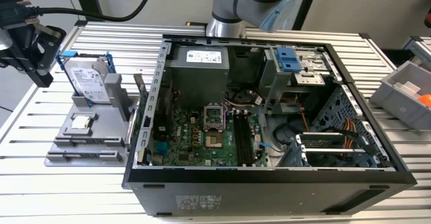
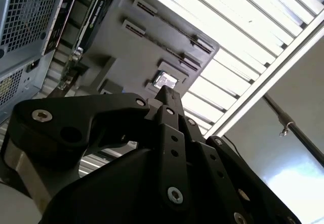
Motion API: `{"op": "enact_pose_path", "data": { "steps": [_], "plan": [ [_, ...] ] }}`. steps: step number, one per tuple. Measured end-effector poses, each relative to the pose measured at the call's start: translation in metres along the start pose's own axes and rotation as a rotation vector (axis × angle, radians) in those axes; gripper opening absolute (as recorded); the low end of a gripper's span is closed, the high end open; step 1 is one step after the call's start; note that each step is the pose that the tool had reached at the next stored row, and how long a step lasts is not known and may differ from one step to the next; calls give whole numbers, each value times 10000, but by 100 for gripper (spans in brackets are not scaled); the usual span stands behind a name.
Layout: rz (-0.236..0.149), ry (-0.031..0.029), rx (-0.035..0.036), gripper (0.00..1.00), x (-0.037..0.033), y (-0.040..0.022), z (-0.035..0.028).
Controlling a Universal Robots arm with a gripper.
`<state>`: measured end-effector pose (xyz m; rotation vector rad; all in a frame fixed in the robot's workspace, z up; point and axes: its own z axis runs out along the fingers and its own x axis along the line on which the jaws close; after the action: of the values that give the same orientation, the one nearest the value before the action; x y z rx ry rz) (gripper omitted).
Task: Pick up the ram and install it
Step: 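Reach for the ram, then pick up the ram and move it above insertion slot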
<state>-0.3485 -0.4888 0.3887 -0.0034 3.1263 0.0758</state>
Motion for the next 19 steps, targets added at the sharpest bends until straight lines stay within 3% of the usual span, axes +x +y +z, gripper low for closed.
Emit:
{"op": "enact_pose_path", "data": {
  "steps": [10,19],
  "plan": [
    [-35,1,-1,0,0,0,0],
    [-313,16,-4,0,0,0,0]
  ]
}}
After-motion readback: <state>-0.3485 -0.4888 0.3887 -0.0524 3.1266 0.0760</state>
